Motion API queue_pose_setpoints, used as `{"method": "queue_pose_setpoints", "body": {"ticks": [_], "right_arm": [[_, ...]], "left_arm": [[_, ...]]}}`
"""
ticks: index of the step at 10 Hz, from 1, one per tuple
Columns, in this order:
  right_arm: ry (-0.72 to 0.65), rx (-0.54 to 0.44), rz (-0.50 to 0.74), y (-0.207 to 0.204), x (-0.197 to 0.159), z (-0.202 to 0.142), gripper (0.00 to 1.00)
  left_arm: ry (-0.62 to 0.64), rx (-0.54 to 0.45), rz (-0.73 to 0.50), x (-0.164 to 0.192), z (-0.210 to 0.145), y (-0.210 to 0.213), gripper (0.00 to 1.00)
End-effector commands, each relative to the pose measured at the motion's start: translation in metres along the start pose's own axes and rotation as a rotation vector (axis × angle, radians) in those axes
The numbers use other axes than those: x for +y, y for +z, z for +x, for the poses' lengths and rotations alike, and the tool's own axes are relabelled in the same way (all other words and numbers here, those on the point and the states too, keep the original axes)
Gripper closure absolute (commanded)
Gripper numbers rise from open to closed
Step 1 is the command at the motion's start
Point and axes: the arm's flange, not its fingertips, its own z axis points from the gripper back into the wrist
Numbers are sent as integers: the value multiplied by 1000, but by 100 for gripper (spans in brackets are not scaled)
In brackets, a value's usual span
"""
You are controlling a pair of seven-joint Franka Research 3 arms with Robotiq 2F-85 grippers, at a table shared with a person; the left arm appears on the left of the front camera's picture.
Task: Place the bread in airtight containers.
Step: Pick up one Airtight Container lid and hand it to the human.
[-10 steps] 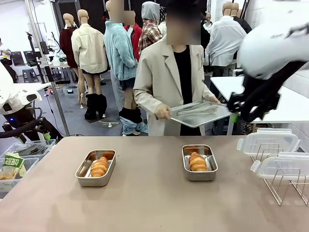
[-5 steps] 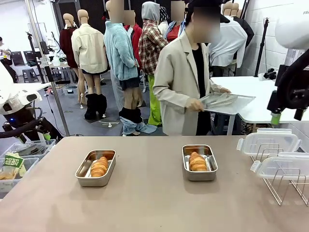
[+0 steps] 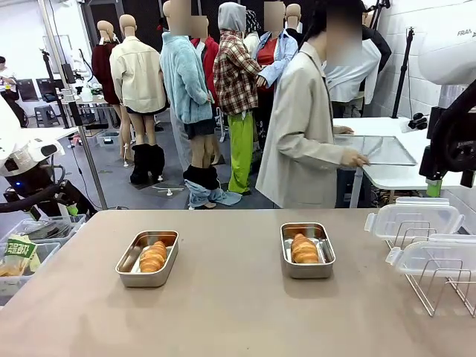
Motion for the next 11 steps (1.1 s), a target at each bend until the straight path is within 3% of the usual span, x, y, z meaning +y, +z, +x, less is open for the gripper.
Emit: {"method": "queue_pose_setpoints", "body": {"ticks": [1,11], "right_arm": [[-4,-2,9,1,1,-1,0],[-4,-2,9,1,1,-1,0]], "left_arm": [[-7,0,8,2,-1,2,0],[-7,0,8,2,-1,2,0]]}}
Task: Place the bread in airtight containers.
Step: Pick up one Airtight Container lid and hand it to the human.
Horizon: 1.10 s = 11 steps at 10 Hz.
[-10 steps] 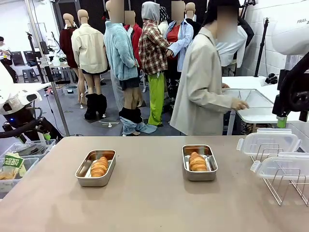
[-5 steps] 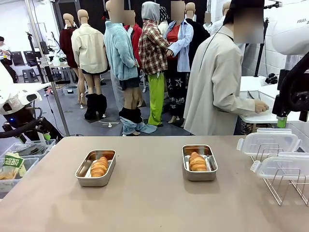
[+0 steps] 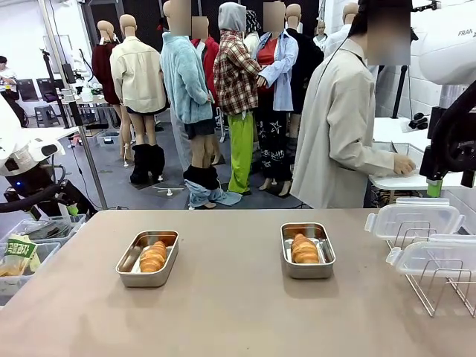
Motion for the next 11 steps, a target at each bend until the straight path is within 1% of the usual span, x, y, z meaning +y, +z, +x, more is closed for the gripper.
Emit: {"method": "queue_pose_setpoints", "body": {"ticks": [1,11], "right_arm": [[-4,-2,9,1,2,-1,0],[-4,-2,9,1,2,-1,0]], "left_arm": [[-7,0,8,2,-1,2,0],[-7,0,8,2,-1,2,0]]}}
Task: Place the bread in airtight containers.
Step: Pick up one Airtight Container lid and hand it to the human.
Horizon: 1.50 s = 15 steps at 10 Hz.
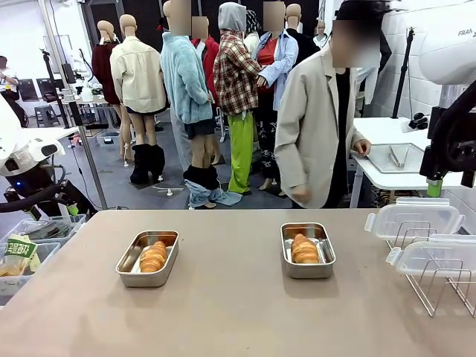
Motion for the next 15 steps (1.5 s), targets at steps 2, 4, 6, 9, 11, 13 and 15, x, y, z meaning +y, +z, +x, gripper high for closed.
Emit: {"method": "queue_pose_setpoints", "body": {"ticks": [2,4,6,9,11,13,15], "right_arm": [[-4,-2,9,1,2,-1,0],[-4,-2,9,1,2,-1,0],[-4,-2,9,1,2,-1,0],[-4,-2,9,1,2,-1,0],[-4,-2,9,1,2,-1,0],[-4,-2,9,1,2,-1,0],[0,0,0,0,0,0,0]], "left_arm": [[-7,0,8,2,-1,2,0],[-7,0,8,2,-1,2,0],[-7,0,8,2,-1,2,0],[-7,0,8,2,-1,2,0],[-7,0,8,2,-1,2,0],[-7,0,8,2,-1,2,0],[-7,0,8,2,-1,2,0]]}}
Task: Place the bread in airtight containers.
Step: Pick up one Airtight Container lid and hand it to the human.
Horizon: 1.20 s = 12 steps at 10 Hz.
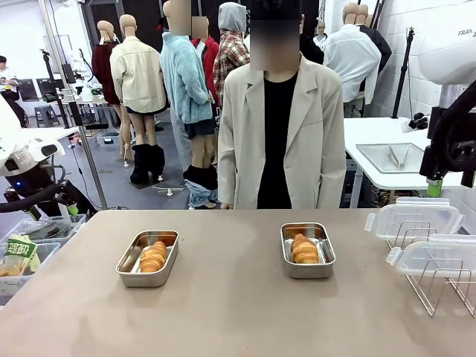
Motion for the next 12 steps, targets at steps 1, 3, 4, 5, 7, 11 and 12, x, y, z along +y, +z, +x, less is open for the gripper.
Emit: {"method": "queue_pose_setpoints", "body": {"ticks": [1,3,4,5,7,11,12], "right_arm": [[0,0,0,0,0,0,0],[0,0,0,0,0,0,0],[0,0,0,0,0,0,0],[138,3,-12,-1,3,-5,0],[322,3,-14,-2,4,-15,0],[290,-4,-4,2,7,-7,0],[290,-4,-4,2,7,-7,0]], "left_arm": [[-7,0,8,2,-1,2,0],[-7,0,8,2,-1,2,0],[-7,0,8,2,-1,2,0],[-7,0,8,2,-1,2,0],[-7,0,8,2,-1,2,0],[-7,0,8,2,-1,2,0],[-7,0,8,2,-1,2,0]]}}
